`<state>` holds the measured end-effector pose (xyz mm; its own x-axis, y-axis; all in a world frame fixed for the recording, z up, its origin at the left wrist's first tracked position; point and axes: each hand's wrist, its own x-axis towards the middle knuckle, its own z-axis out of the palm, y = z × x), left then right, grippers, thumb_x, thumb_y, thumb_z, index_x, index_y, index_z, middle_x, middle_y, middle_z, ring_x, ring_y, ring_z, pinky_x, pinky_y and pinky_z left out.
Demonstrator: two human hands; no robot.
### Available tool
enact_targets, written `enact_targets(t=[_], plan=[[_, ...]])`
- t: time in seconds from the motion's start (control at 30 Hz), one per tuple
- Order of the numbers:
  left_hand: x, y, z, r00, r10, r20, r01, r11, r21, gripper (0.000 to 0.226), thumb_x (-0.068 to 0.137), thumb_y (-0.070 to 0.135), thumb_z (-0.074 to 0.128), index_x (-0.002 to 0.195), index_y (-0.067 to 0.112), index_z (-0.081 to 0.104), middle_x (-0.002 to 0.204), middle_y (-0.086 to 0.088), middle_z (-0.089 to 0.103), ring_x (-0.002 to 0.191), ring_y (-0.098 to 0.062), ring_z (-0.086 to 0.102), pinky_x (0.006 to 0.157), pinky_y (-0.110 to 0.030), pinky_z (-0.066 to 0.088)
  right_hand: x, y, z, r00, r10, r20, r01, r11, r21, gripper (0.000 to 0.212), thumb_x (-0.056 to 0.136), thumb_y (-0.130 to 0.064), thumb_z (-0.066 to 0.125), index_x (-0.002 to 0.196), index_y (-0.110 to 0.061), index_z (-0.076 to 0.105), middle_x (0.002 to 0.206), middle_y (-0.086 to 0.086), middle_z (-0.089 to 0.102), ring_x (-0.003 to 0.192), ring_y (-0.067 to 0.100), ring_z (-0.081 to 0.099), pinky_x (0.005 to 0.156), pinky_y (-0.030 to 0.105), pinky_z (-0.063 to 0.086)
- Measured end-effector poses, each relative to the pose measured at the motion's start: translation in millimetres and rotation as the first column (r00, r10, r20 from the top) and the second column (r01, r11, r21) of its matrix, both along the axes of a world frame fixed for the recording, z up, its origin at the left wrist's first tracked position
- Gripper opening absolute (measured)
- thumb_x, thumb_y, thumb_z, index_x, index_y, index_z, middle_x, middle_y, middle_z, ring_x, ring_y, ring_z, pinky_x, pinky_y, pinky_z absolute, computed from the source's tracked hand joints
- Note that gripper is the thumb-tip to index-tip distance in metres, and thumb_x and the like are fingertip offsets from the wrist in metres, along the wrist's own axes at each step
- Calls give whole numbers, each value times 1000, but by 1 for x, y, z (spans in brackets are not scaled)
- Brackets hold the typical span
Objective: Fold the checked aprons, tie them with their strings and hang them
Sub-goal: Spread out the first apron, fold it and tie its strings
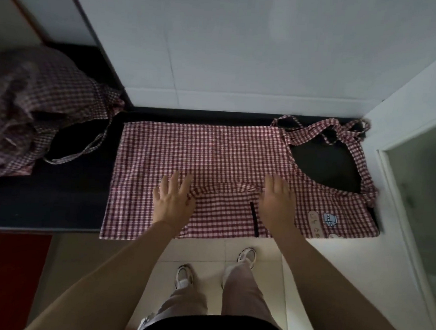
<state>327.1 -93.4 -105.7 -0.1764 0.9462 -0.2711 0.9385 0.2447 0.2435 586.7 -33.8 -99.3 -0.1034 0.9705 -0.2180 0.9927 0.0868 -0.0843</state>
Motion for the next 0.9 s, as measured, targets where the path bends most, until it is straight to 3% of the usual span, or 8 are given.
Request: enact_targets(t=[0.1, 0.2, 0.3, 0.47, 0.67, 0.73, 0.9], plan=[[-16, -14, -5, 998, -64, -19, 60, 983, -175, 75, 93, 66, 36, 155, 38, 5, 164, -3, -7, 149, -37, -9, 116, -63, 4, -41, -28, -2, 987, 158, -39, -162, 981, -110, 62, 99, -55, 33, 155, -32, 19, 164, 3, 16, 151, 33, 11, 117, 59, 21], [-29, -16, -4, 990, -135, -31, 125, 969, -212, 78, 90, 72, 35, 154, 40, 5, 164, 0, -7, 150, -35, -8, 116, -63, 9, -42, -39, -11, 988, 152, 14, -144, 961, -236, 71, 95, -65, 37, 155, -40, 9, 166, -4, 1, 152, 30, -5, 119, 59, 13], [-36, -15, 3, 984, -175, -32, 163, 961, -224, 73, 92, 67, 40, 153, 42, 11, 164, 2, 0, 149, -35, 0, 114, -61, 18, -34, -40, -5, 990, 139, -6, -136, 960, -246, 69, 95, -60, 42, 155, -39, 14, 166, -6, 5, 153, 27, -1, 120, 55, 16], [-31, -17, 11, 978, -209, -10, 197, 937, -289, 71, 94, 60, 41, 154, 39, 9, 164, 1, -3, 149, -37, -1, 115, -60, 20, -37, -38, 5, 996, 90, -9, -88, 943, -320, 64, 96, -45, 48, 153, -39, 18, 165, -7, 6, 153, 25, 0, 120, 54, 20], [-39, 12, 27, 981, -193, 36, 193, 921, -337, 69, 95, 51, 48, 154, 33, 16, 162, -2, 13, 146, -35, 16, 111, -54, 33, -47, -11, 24, 999, 48, -7, -47, 942, -332, 61, 95, -38, 51, 151, -28, 27, 158, -3, 27, 146, 23, 25, 118, 47, 26], [-39, 25, 32, 984, -172, 38, 175, 933, -315, 69, 95, 46, 49, 154, 30, 17, 160, -5, 18, 143, -33, 24, 110, -50, 36, -52, 3, 31, 999, 11, -39, -20, 968, -252, 58, 96, -35, 54, 149, -24, 32, 155, -1, 34, 142, 22, 31, 116, 45, 30], [-38, 73, 37, 987, -156, 29, 157, 929, -334, 70, 96, 38, 50, 155, 27, 15, 162, -6, 13, 146, -32, 19, 112, -50, 34, -64, 63, 41, 994, 12, -112, -15, 999, -28, 36, 94, -16, 57, 130, -15, 53, 130, 3, 57, 120, 19, 51, 102, 34, 43]])
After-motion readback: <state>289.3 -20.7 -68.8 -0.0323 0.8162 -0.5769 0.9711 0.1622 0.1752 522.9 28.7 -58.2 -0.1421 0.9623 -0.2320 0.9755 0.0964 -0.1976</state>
